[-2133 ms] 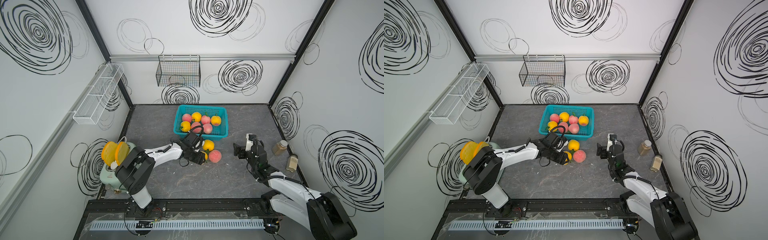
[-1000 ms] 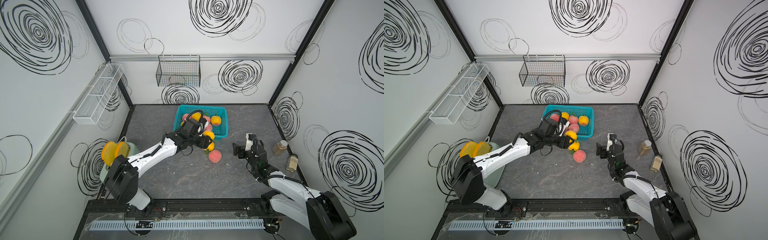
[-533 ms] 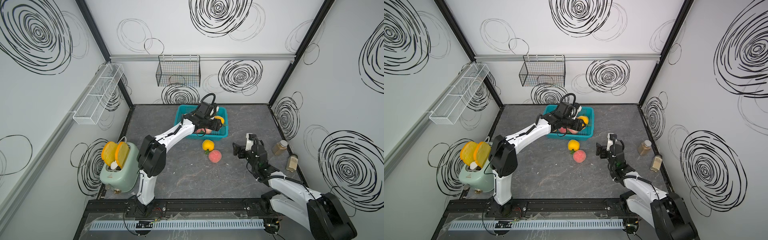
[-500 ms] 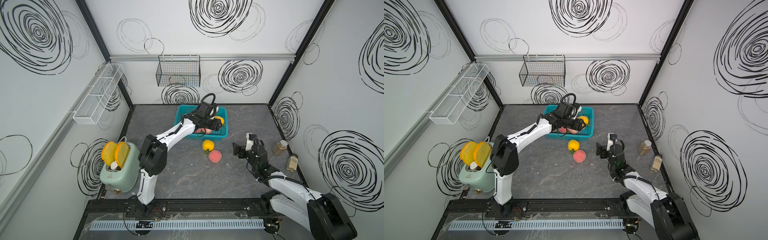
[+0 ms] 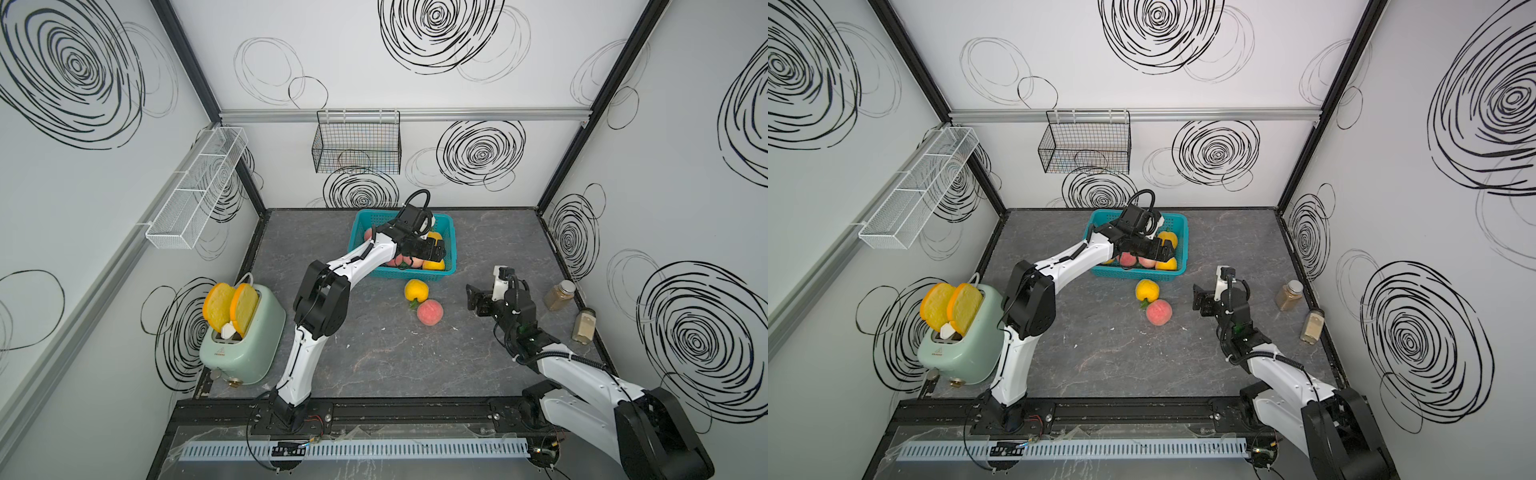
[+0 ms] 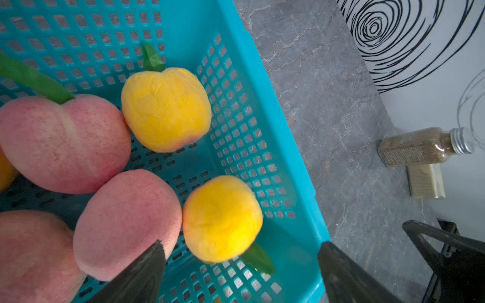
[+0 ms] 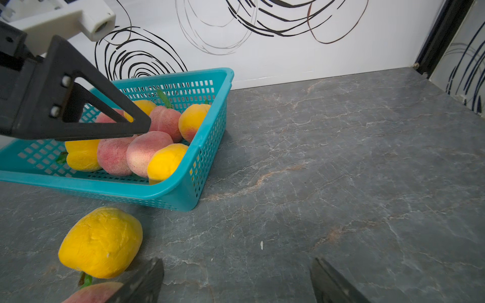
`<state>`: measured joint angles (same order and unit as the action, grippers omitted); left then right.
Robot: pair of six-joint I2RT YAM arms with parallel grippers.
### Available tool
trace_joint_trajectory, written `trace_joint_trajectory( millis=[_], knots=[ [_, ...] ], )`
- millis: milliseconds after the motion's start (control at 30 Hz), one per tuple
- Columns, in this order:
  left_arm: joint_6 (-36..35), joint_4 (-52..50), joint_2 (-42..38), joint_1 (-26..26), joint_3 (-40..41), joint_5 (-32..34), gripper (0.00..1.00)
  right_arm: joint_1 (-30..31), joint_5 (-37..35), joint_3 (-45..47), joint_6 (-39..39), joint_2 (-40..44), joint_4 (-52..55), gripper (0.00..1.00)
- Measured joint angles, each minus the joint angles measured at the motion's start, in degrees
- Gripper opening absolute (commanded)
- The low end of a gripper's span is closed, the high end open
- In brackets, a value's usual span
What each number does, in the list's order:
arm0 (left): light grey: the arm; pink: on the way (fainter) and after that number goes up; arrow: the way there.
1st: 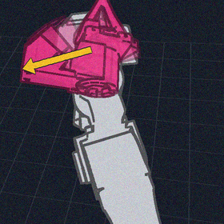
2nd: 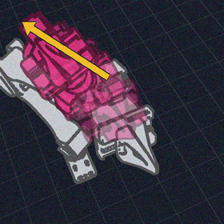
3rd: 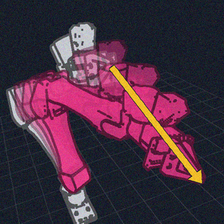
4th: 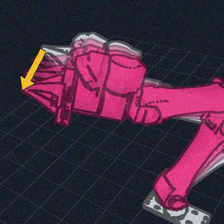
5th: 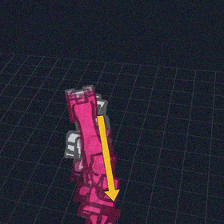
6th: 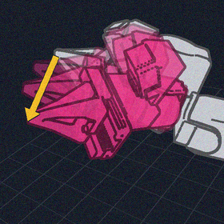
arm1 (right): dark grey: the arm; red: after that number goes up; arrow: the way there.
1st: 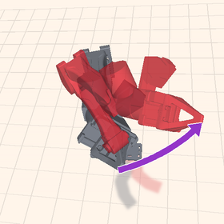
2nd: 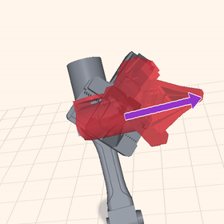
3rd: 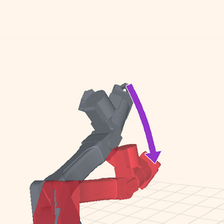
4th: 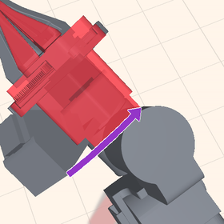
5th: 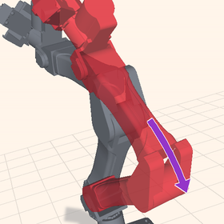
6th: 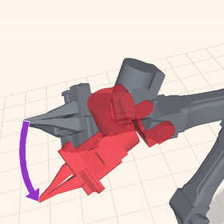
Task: Put the peaches into the basket
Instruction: Place the peach in the basket.
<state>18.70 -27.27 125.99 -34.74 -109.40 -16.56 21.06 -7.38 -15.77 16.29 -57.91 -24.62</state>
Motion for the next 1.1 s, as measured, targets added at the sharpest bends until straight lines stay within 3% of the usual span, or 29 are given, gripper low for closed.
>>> trace_joint_trajectory(
  millis=[367,733,1100],
  knots=[
    [-0.31,0.57,-5.9,-0.02,5.33,0.59,0.94,-0.26,0.66,0.0,0.02,-0.02,-0.02,0.91],
    [-1.92,3.08,-20.94,-0.02,20.74,2.82,0.93,-0.46,0.79,0.0,0.02,-0.11,-0.02,0.91],
    [-3.54,4.96,-27.56,-1.27,33.03,4.76,0.92,-0.66,1.18,0.0,0.24,-0.46,-0.09,0.91]
  ],
)
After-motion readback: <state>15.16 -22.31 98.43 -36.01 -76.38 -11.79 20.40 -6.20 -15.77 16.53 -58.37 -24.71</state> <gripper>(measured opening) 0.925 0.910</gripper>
